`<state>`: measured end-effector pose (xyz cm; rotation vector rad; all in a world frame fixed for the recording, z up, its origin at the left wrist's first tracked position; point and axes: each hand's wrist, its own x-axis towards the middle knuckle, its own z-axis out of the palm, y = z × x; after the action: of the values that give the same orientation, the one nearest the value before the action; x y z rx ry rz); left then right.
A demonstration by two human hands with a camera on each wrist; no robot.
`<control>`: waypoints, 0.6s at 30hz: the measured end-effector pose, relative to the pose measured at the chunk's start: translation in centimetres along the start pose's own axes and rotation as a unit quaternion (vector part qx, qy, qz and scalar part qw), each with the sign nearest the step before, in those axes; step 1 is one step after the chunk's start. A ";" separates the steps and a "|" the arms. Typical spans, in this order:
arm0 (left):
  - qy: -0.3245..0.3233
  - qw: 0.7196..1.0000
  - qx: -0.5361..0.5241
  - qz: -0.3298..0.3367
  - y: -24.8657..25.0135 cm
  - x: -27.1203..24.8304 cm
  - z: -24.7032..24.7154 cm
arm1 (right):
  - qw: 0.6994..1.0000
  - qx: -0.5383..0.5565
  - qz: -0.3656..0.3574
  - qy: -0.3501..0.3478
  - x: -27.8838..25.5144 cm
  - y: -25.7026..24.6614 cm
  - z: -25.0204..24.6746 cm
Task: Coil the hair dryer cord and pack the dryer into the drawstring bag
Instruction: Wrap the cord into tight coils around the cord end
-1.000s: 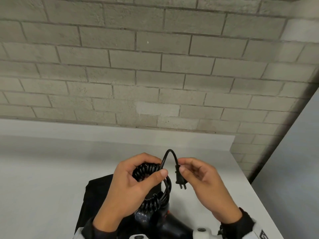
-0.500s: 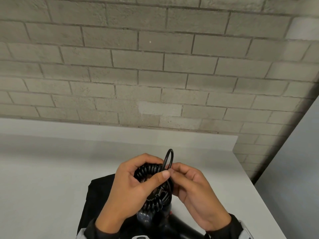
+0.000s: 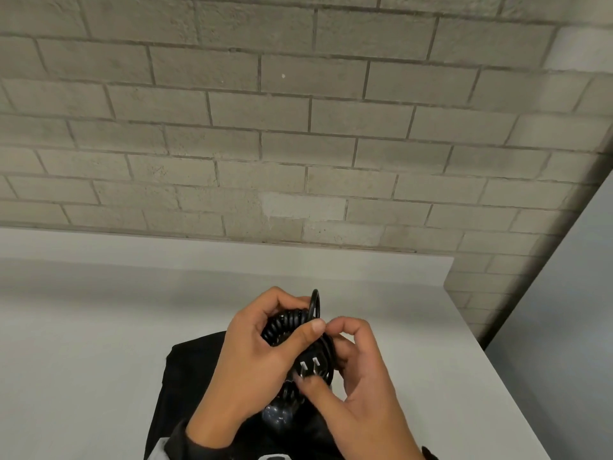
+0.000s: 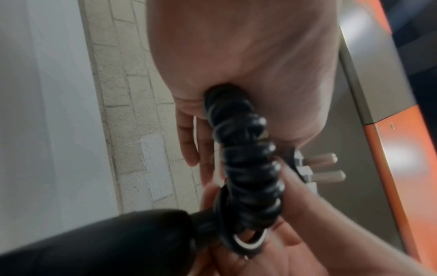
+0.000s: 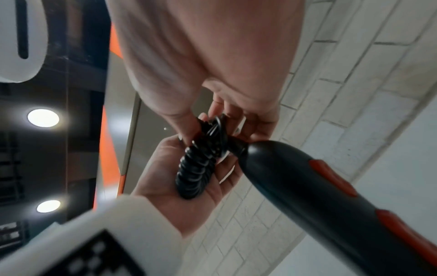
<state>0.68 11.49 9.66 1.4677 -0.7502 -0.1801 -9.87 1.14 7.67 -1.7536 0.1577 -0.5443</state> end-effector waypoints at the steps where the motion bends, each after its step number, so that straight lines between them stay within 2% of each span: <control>1: -0.008 1.000 0.001 0.002 0.0 0.0 0.0 | 0.999 -0.022 -0.022 0.014 -0.1 0.0 0.1; 3: -0.012 1.000 0.004 0.001 0.0 0.0 -0.2 | 0.993 -0.087 -0.071 0.034 -0.3 0.2 0.0; 6: -0.004 1.000 0.006 0.001 0.2 -0.1 -0.4 | 0.963 -0.212 -0.148 0.081 -0.1 0.3 -0.6; 8: -0.010 1.000 0.011 0.006 0.4 -0.1 -0.3 | 0.946 -0.251 -0.187 0.084 0.3 0.1 -1.1; 12: -0.020 0.999 0.017 0.018 0.4 -0.1 -0.2 | 0.956 -0.177 -0.232 0.043 0.8 -0.8 -2.0; 15: -0.021 1.000 -0.002 0.004 0.4 -0.1 -0.2 | 0.981 -0.086 -0.166 0.040 0.9 -1.7 -2.6; 18: -0.026 1.000 -0.009 -0.014 0.2 0.0 -0.2 | 0.986 -0.061 -0.149 0.051 1.1 -2.1 -2.9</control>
<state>0.72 11.71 9.86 1.4626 -0.7686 -0.2477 -10.57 -1.33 10.39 -1.8821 -0.0011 -0.8577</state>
